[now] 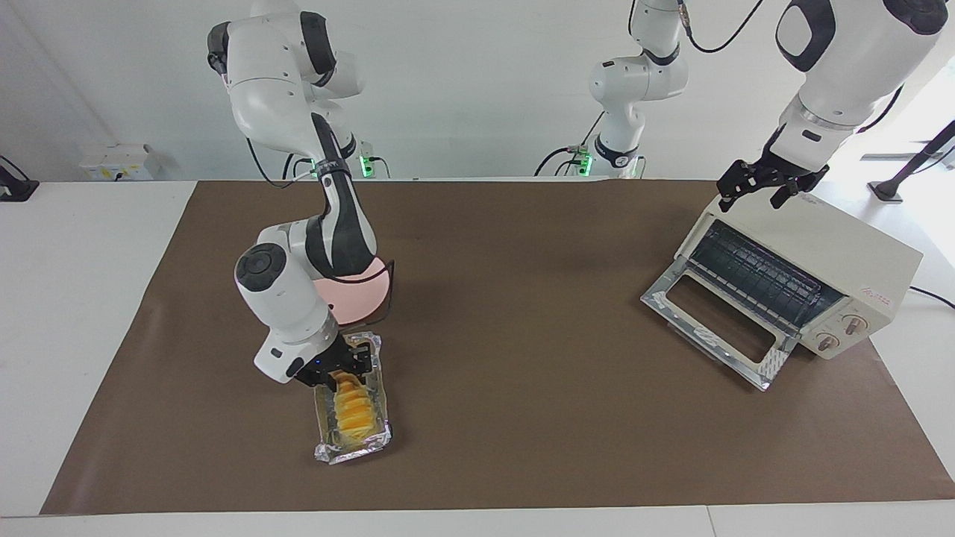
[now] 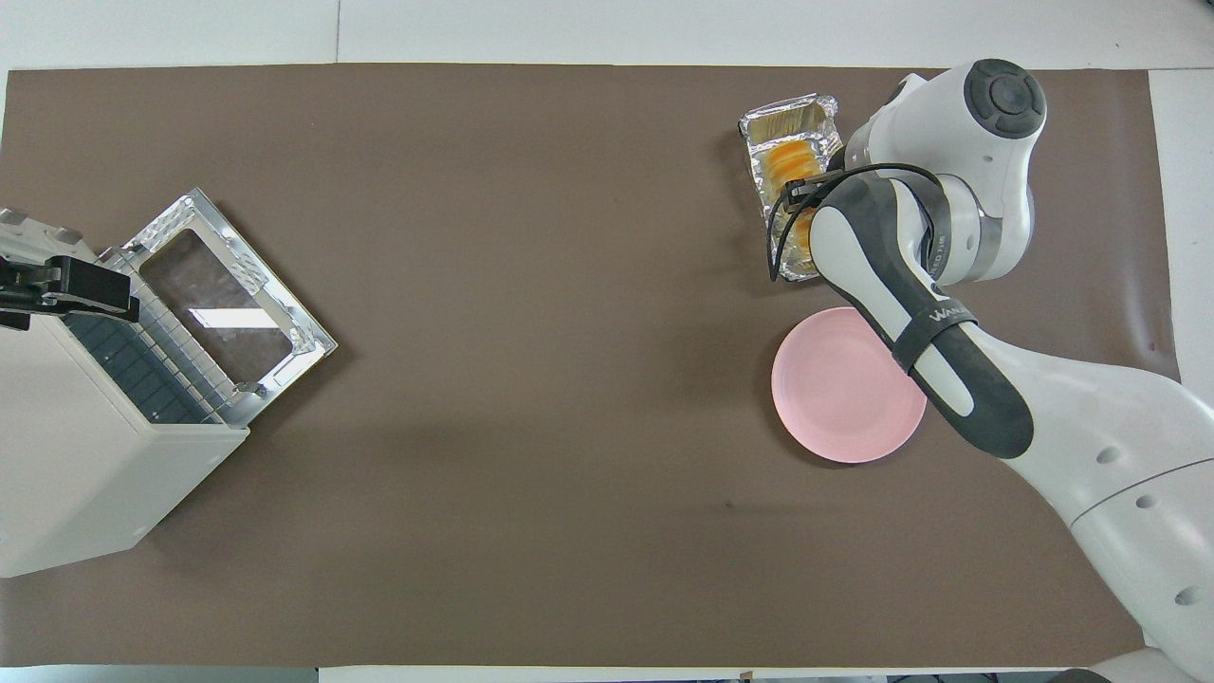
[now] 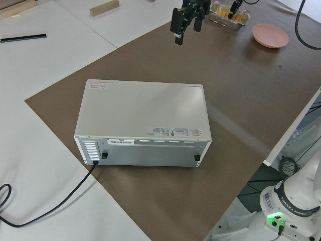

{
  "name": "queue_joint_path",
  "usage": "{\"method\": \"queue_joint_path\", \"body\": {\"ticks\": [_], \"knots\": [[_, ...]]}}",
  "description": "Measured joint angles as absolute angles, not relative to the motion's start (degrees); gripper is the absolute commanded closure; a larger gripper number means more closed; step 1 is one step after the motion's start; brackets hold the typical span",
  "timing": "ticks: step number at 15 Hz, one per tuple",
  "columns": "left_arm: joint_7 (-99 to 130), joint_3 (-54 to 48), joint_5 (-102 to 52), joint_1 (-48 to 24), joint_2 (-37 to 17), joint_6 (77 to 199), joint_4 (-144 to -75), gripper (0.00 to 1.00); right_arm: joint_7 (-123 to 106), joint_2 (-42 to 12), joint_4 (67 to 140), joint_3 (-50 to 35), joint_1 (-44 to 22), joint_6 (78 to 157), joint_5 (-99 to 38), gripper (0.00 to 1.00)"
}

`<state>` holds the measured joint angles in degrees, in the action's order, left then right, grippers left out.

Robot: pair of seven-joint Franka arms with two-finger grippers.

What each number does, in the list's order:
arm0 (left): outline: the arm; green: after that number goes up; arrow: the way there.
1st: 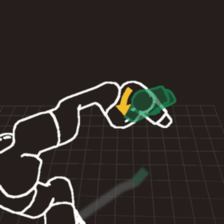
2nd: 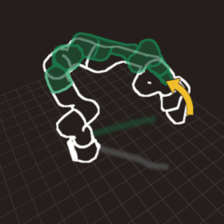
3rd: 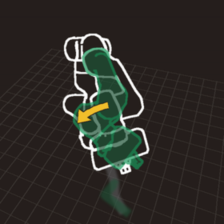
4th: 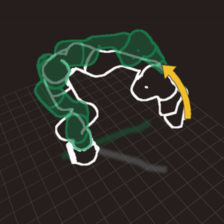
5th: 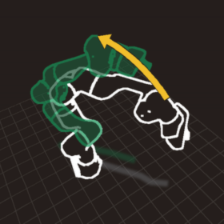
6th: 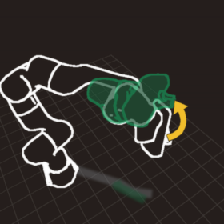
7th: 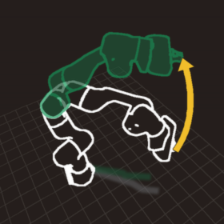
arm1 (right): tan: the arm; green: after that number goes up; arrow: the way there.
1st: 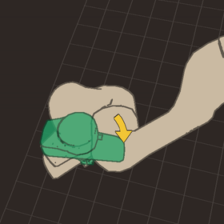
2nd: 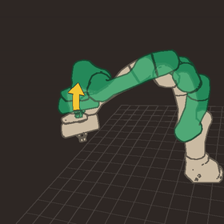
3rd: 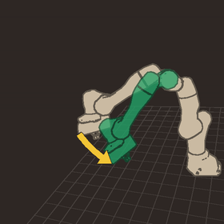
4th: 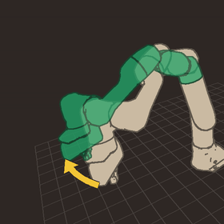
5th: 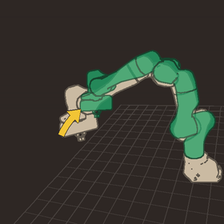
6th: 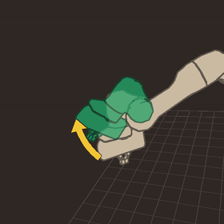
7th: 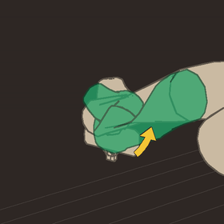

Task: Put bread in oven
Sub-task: 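Lower the bread into the foil tray and open the right gripper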

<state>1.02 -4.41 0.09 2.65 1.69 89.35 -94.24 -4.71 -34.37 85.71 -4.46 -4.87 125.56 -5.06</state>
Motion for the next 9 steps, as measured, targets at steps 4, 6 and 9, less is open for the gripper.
{"method": "queue_joint_path", "body": {"ticks": [4, 6, 9], "knots": [[1.02, -4.41, 0.09, 2.65, 1.69, 89.35, -94.24, 0.00, -4.80, -34.69, 81.01, -3.87, -4.81, 120.94, -4.37, 0.21], [1.02, -4.41, 0.09, 2.65, 1.69, 89.35, -94.24, 0.00, -5.56, -35.17, 79.62, -3.63, -4.49, 120.49, -2.79, 0.24], [1.02, -4.41, 0.09, 2.65, 1.69, 89.35, -94.24, 0.00, -8.12, -35.90, 79.11, -3.59, -3.24, 121.29, -0.58, 0.27]]}}
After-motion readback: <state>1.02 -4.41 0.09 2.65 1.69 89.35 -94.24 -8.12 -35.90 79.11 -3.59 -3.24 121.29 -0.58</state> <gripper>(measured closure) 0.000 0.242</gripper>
